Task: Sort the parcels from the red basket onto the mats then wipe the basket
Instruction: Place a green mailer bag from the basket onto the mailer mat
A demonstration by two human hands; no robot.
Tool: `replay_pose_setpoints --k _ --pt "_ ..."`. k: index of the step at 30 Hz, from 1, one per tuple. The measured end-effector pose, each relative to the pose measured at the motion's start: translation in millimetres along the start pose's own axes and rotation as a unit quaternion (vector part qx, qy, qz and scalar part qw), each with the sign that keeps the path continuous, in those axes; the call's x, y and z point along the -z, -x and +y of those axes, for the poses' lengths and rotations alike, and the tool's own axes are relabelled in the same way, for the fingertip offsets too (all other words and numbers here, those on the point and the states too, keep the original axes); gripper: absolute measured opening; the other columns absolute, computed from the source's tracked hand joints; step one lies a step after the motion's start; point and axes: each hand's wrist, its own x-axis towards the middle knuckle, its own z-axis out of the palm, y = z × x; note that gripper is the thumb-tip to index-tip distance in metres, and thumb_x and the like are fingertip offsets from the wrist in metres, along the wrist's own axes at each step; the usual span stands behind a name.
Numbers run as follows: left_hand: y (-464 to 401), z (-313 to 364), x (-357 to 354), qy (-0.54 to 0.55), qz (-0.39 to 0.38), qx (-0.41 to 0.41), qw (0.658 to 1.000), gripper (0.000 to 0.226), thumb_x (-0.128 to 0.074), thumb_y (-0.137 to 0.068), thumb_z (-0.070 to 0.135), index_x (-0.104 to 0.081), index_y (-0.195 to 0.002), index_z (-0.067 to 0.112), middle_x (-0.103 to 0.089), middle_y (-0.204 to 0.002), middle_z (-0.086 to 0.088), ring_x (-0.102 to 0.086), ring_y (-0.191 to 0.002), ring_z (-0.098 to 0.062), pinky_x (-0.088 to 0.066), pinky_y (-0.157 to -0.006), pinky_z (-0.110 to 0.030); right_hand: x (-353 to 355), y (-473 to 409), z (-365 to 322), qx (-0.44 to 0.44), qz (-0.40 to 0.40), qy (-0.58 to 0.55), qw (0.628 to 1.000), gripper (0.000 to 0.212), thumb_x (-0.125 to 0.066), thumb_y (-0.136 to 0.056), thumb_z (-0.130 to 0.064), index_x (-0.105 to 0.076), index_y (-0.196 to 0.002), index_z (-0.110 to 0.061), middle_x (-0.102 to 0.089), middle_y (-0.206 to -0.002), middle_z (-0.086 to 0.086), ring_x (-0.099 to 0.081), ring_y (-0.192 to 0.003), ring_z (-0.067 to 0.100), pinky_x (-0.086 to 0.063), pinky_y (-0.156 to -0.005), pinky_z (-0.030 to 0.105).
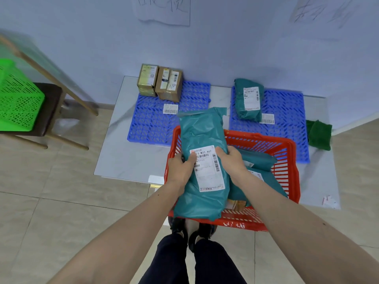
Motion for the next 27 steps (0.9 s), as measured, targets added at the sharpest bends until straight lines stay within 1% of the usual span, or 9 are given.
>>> replay_pose_setpoints --k 3,5,7,9,11,13,16,21,27 --pt "4 13 -3 -0.009 0.006 -0.019 1.0 0.04 -0.065 -0.079 0.055 -0.062 -0.103 0.023 -0.052 -0.121 -0.005 -0.063 -0.097 -0.017 -0.054 -0.09 -0.035 9 4 -13 0.0 0.018 -0.019 1.0 0.018 -0.057 -0.096 -0.03 -0.062 -0.104 -0.015 -0.072 -0.102 0.007 -0.069 -0.093 0.024 -0.056 -0.084 0.04" --pt "6 24 -4 -0.01 -0.003 -0.027 1.0 0.033 -0.068 -0.081 0.052 -0.059 -0.095 0.023 -0.042 -0.121 -0.003 -0.06 -0.1 -0.018 -0.051 -0.094 -0.034 15 9 -21 0.001 0.023 -0.035 0.999 0.022 -0.058 -0.095 -0.031 -0.063 -0.105 -0.013 -0.073 -0.101 0.007 -0.07 -0.093 0.025 -0.057 -0.086 0.043" --pt "7 35 -5 0.001 -0.014 -0.036 0.999 0.038 -0.07 -0.075 0.056 -0.056 -0.091 0.024 -0.045 -0.121 -0.003 -0.061 -0.098 -0.016 -0.053 -0.092 -0.034 22 11 -27 0.004 0.031 -0.05 0.998 0.021 -0.058 -0.094 -0.032 -0.065 -0.103 -0.014 -0.074 -0.099 0.007 -0.071 -0.092 0.026 -0.057 -0.088 0.047" --pt "7 45 -7 0.004 -0.028 -0.038 0.999 0.056 -0.069 -0.067 0.063 -0.057 -0.1 0.02 -0.057 -0.118 -0.005 -0.064 -0.095 -0.015 -0.055 -0.085 -0.033 29 15 -32 0.008 0.042 -0.057 0.997 0.018 -0.058 -0.095 -0.031 -0.064 -0.102 -0.015 -0.073 -0.1 0.006 -0.071 -0.093 0.025 -0.057 -0.088 0.046" --pt "9 54 -10 0.021 -0.048 -0.03 0.998 0.053 -0.071 -0.078 0.054 -0.054 -0.108 0.014 -0.064 -0.108 -0.003 -0.064 -0.089 -0.012 -0.052 -0.073 -0.027 36 18 -38 0.016 0.053 -0.064 0.996 0.02 -0.058 -0.096 -0.03 -0.063 -0.105 -0.013 -0.073 -0.102 0.007 -0.07 -0.093 0.024 -0.057 -0.087 0.044" --pt "14 60 -13 0.038 -0.072 -0.03 0.996 0.045 -0.068 -0.087 0.044 -0.05 -0.114 0.013 -0.064 -0.103 0.001 -0.062 -0.088 -0.009 -0.048 -0.07 -0.023 42 20 -42 0.027 0.061 -0.064 0.996 0.025 -0.057 -0.096 -0.03 -0.063 -0.109 -0.009 -0.072 -0.102 0.008 -0.069 -0.09 0.021 -0.058 -0.078 0.037" --pt "16 64 -16 0.042 -0.087 -0.047 0.994 0.045 -0.068 -0.087 0.044 -0.048 -0.115 0.014 -0.064 -0.107 0.0 -0.063 -0.092 -0.01 -0.05 -0.074 -0.024 48 23 -46 0.04 0.072 -0.063 0.995 0.026 -0.056 -0.097 -0.028 -0.063 -0.107 -0.005 -0.071 -0.097 0.008 -0.066 -0.081 0.017 -0.051 -0.064 0.028" --pt "18 70 -18 0.045 -0.1 -0.056 0.992 0.045 -0.07 -0.086 0.044 -0.049 -0.113 0.015 -0.065 -0.107 -0.002 -0.065 -0.095 -0.013 -0.052 -0.079 -0.027 54 27 -51 0.05 0.081 -0.078 0.992 0.02 -0.056 -0.097 -0.027 -0.061 -0.101 -0.008 -0.069 -0.092 0.006 -0.065 -0.079 0.016 -0.052 -0.069 0.03" --pt "13 74 -22 0.041 -0.108 -0.078 0.99 0.048 -0.072 -0.083 0.047 -0.05 -0.111 0.014 -0.066 -0.108 -0.003 -0.066 -0.098 -0.016 -0.053 -0.087 -0.032 60 29 -50 0.051 0.096 -0.083 0.991 0.017 -0.057 -0.097 -0.031 -0.059 -0.096 -0.014 -0.07 -0.097 0.006 -0.067 -0.091 0.021 -0.055 -0.084 0.04"
